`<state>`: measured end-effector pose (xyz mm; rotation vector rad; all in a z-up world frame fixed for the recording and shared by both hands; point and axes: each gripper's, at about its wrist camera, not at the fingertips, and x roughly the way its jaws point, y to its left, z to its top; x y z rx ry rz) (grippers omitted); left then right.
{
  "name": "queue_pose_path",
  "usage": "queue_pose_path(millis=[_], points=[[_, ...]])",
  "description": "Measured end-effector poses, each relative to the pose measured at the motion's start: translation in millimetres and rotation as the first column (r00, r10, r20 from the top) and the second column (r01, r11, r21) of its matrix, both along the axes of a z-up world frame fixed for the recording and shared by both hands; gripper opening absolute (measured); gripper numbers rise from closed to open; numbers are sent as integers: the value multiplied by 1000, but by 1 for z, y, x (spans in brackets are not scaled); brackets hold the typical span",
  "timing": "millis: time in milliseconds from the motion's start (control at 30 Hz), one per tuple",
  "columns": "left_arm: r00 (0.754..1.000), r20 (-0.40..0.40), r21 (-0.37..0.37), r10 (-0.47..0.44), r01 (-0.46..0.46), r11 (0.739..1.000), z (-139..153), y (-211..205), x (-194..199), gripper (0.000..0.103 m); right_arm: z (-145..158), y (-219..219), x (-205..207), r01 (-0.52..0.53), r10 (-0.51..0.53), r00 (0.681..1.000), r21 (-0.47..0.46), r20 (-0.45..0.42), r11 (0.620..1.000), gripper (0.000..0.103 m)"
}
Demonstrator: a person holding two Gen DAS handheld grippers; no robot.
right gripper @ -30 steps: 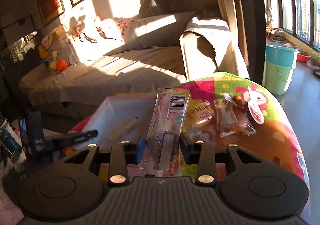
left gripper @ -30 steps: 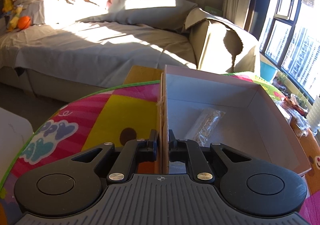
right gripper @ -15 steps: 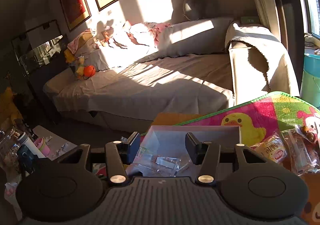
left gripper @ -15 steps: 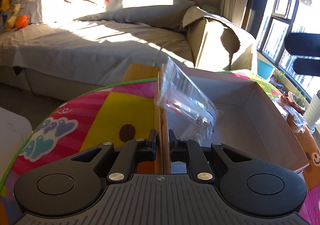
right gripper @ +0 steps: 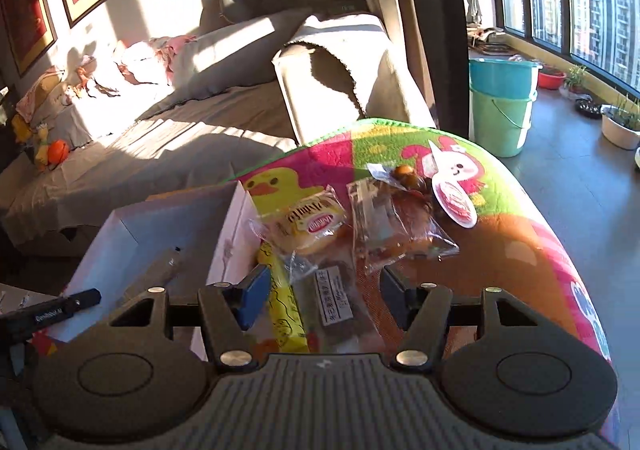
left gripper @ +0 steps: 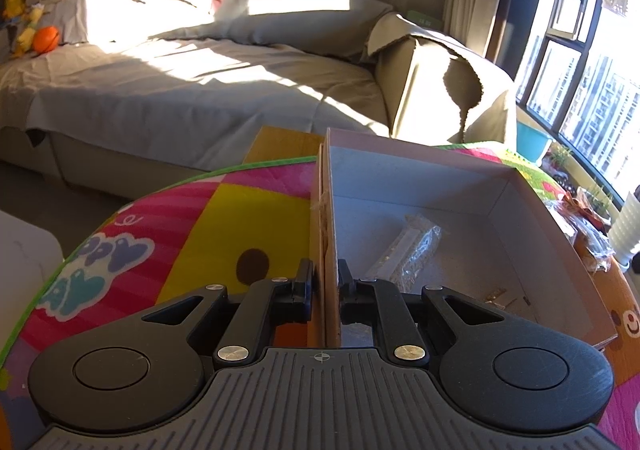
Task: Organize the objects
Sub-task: 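Grasp the yellow bread bun packet with the right gripper and lift it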
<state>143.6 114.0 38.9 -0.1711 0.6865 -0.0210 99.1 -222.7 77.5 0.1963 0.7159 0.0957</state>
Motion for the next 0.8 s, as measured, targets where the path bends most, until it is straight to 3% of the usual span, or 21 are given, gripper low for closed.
queue_pose_path(millis=[200,567,700,767,800], points=[[1000,-1,3,4,-4,1000,0,-1,0,13,-28,11,4,-65,65,996,1,-56,998,59],[1000,-8,2,5,-5,1000,0,-1,1,13,-44,33,17,-141,147,985,68,-89,988,30],[1000,-8,2,7,-7,1000,0,-1,1,13,-35,16,25,-80,94,991,148,-96,986,34],[1000,-9,3,8,-8,1000,0,-1,1,13,-28,7,38,-13,33,995,202,-98,979,55],[1000,-10,4,7,-7,1000,0,0,1,13,-25,3,46,23,-1,995,231,-98,973,61]])
